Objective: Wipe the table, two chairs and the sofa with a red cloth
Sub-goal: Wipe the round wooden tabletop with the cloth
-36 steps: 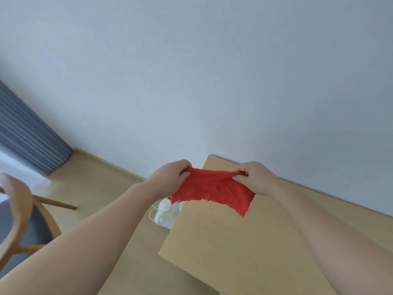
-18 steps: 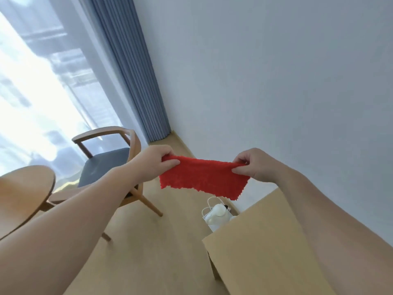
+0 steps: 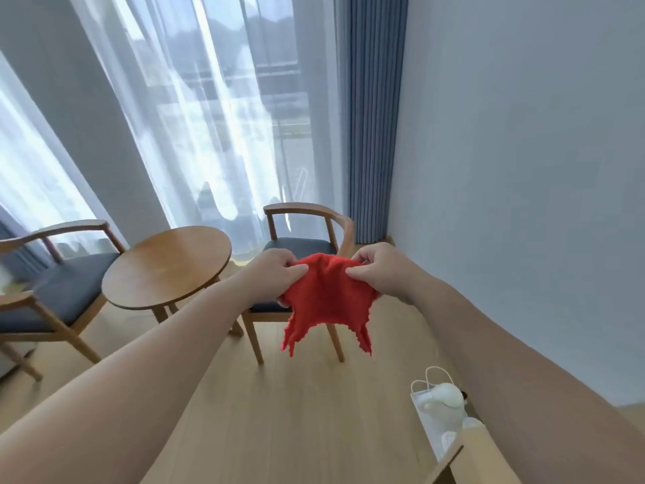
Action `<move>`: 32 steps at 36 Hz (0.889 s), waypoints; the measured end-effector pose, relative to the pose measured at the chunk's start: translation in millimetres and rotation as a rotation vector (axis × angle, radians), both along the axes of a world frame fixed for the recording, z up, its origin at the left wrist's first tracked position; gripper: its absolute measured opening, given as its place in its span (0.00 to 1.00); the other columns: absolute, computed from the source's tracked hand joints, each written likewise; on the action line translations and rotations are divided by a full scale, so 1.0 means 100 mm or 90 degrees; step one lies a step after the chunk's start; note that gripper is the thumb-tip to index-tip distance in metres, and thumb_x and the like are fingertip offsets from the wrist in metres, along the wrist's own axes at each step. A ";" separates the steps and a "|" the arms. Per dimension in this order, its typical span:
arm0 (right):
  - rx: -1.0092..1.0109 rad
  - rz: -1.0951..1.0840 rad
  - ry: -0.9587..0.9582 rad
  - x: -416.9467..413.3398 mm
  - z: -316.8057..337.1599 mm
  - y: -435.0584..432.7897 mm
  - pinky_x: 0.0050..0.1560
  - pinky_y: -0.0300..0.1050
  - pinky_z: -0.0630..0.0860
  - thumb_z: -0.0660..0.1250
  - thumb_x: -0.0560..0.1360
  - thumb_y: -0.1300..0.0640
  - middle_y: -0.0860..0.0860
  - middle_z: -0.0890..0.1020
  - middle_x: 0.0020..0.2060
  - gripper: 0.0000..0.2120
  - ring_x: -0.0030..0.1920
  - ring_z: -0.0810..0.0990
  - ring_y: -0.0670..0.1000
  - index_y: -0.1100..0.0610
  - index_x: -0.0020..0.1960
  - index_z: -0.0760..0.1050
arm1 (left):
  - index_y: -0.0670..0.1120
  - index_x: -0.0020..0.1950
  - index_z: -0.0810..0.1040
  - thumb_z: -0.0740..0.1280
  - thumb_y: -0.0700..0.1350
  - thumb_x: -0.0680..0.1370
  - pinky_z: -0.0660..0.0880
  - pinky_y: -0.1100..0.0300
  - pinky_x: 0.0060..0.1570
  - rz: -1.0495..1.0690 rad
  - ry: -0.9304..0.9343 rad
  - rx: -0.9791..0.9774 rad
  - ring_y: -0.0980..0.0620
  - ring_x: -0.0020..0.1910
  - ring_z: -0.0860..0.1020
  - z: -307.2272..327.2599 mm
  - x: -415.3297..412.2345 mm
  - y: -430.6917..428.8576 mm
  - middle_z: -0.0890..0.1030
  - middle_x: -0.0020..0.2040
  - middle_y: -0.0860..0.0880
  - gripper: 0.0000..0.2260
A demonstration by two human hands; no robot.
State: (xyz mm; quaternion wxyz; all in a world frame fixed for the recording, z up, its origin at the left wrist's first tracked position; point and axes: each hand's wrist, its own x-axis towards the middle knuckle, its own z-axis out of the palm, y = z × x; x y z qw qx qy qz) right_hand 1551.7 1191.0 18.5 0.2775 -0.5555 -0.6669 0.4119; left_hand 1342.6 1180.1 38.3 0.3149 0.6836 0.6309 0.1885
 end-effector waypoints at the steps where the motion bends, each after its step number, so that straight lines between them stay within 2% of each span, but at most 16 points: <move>1: 0.002 0.009 0.011 -0.23 0.00 0.02 0.37 0.47 0.82 0.66 0.76 0.57 0.55 0.83 0.39 0.04 0.40 0.84 0.53 0.57 0.44 0.78 | 0.43 0.45 0.76 0.63 0.49 0.79 0.76 0.63 0.30 0.006 -0.018 0.000 0.53 0.30 0.81 0.00 -0.15 -0.02 0.80 0.36 0.45 0.10; 4: 0.000 0.048 0.048 -0.93 0.00 0.03 0.38 0.43 0.81 0.65 0.78 0.57 0.54 0.83 0.40 0.04 0.41 0.83 0.51 0.56 0.47 0.78 | 0.41 0.46 0.76 0.65 0.47 0.78 0.80 0.58 0.35 0.009 -0.074 -0.007 0.51 0.31 0.82 -0.04 -0.61 -0.07 0.81 0.37 0.45 0.09; 6: 0.011 0.083 0.057 -1.35 -0.02 0.03 0.47 0.47 0.82 0.66 0.78 0.56 0.53 0.84 0.42 0.03 0.45 0.83 0.51 0.54 0.47 0.78 | 0.42 0.48 0.78 0.66 0.46 0.77 0.82 0.52 0.42 0.004 -0.076 -0.004 0.49 0.37 0.83 -0.08 -0.92 -0.07 0.82 0.41 0.44 0.07; 8: 0.022 0.113 0.057 -1.71 -0.03 0.04 0.51 0.48 0.81 0.68 0.77 0.55 0.53 0.84 0.43 0.01 0.46 0.83 0.50 0.52 0.47 0.77 | 0.45 0.51 0.79 0.64 0.43 0.76 0.81 0.50 0.49 -0.015 -0.079 -0.022 0.48 0.44 0.83 -0.09 -1.22 -0.07 0.82 0.46 0.44 0.07; 9: 0.015 0.128 0.061 -1.86 -0.05 0.05 0.51 0.46 0.81 0.69 0.76 0.54 0.53 0.83 0.44 0.03 0.46 0.83 0.49 0.51 0.48 0.76 | 0.46 0.53 0.80 0.64 0.41 0.75 0.80 0.50 0.51 -0.026 -0.088 -0.039 0.48 0.48 0.83 -0.10 -1.36 -0.08 0.83 0.48 0.45 0.09; 12: 0.003 0.163 0.077 -2.27 -0.12 0.07 0.49 0.43 0.81 0.76 0.69 0.50 0.50 0.82 0.47 0.17 0.49 0.82 0.48 0.48 0.54 0.74 | 0.50 0.59 0.80 0.64 0.37 0.74 0.77 0.52 0.57 -0.041 -0.076 -0.048 0.51 0.53 0.81 -0.12 -1.78 -0.11 0.83 0.51 0.50 0.16; 14: 0.039 0.152 0.075 -2.50 -0.15 0.11 0.48 0.43 0.82 0.77 0.67 0.51 0.49 0.82 0.46 0.21 0.47 0.82 0.48 0.50 0.56 0.74 | 0.53 0.59 0.80 0.61 0.37 0.75 0.78 0.54 0.56 -0.027 -0.095 -0.024 0.52 0.51 0.81 -0.15 -2.03 -0.13 0.83 0.51 0.51 0.17; 18: 0.117 0.135 0.029 -2.91 -0.16 0.26 0.48 0.47 0.81 0.69 0.73 0.62 0.51 0.82 0.41 0.07 0.43 0.81 0.50 0.55 0.51 0.78 | 0.51 0.57 0.81 0.62 0.39 0.77 0.77 0.62 0.45 0.019 -0.050 0.071 0.55 0.42 0.80 -0.18 -2.46 -0.11 0.81 0.43 0.55 0.14; 21: 0.105 0.180 -0.004 -3.12 -0.19 0.39 0.44 0.43 0.80 0.65 0.75 0.64 0.50 0.81 0.39 0.07 0.42 0.81 0.49 0.56 0.49 0.80 | 0.52 0.48 0.81 0.67 0.42 0.74 0.77 0.57 0.43 0.133 0.065 0.199 0.55 0.40 0.78 -0.28 -2.83 -0.04 0.80 0.40 0.57 0.06; 23: 0.086 0.227 -0.012 -3.26 -0.22 0.48 0.40 0.37 0.77 0.65 0.76 0.64 0.50 0.81 0.39 0.08 0.41 0.80 0.48 0.54 0.49 0.80 | 0.53 0.50 0.78 0.70 0.47 0.72 0.77 0.56 0.45 0.181 0.107 0.226 0.57 0.41 0.75 -0.36 -3.05 -0.01 0.78 0.43 0.58 0.08; 25: 0.074 0.265 -0.023 -3.41 -0.24 0.58 0.39 0.34 0.76 0.65 0.76 0.64 0.49 0.82 0.40 0.09 0.42 0.81 0.47 0.52 0.49 0.80 | 0.52 0.60 0.73 0.72 0.49 0.71 0.75 0.58 0.49 0.182 0.116 0.186 0.56 0.47 0.73 -0.44 -3.24 0.06 0.74 0.51 0.56 0.19; 27: 0.056 0.294 -0.035 -3.57 -0.31 0.72 0.41 0.37 0.79 0.64 0.76 0.65 0.50 0.83 0.41 0.11 0.43 0.81 0.49 0.51 0.49 0.80 | 0.52 0.67 0.69 0.73 0.48 0.70 0.74 0.60 0.54 0.155 0.085 0.113 0.56 0.54 0.72 -0.51 -3.39 0.15 0.72 0.57 0.55 0.27; 28: 0.049 0.307 -0.038 -3.64 -0.35 0.79 0.43 0.41 0.81 0.64 0.76 0.65 0.52 0.83 0.42 0.11 0.44 0.82 0.51 0.52 0.50 0.81 | 0.52 0.67 0.69 0.72 0.47 0.70 0.74 0.60 0.54 0.139 0.061 0.075 0.55 0.54 0.74 -0.54 -3.46 0.21 0.73 0.58 0.55 0.27; 30: 0.045 0.328 -0.040 -3.79 -0.44 0.98 0.47 0.47 0.81 0.63 0.74 0.65 0.53 0.84 0.42 0.13 0.45 0.82 0.53 0.51 0.49 0.81 | 0.54 0.60 0.75 0.70 0.43 0.69 0.78 0.57 0.51 0.112 0.043 0.014 0.54 0.49 0.78 -0.62 -3.58 0.33 0.79 0.52 0.54 0.20; 32: 0.048 0.337 -0.052 -3.94 -0.51 1.20 0.48 0.48 0.80 0.63 0.74 0.65 0.53 0.83 0.42 0.12 0.45 0.82 0.53 0.51 0.49 0.81 | 0.54 0.54 0.78 0.68 0.42 0.69 0.79 0.53 0.49 0.117 0.071 -0.001 0.53 0.45 0.78 -0.71 -3.72 0.50 0.80 0.45 0.53 0.15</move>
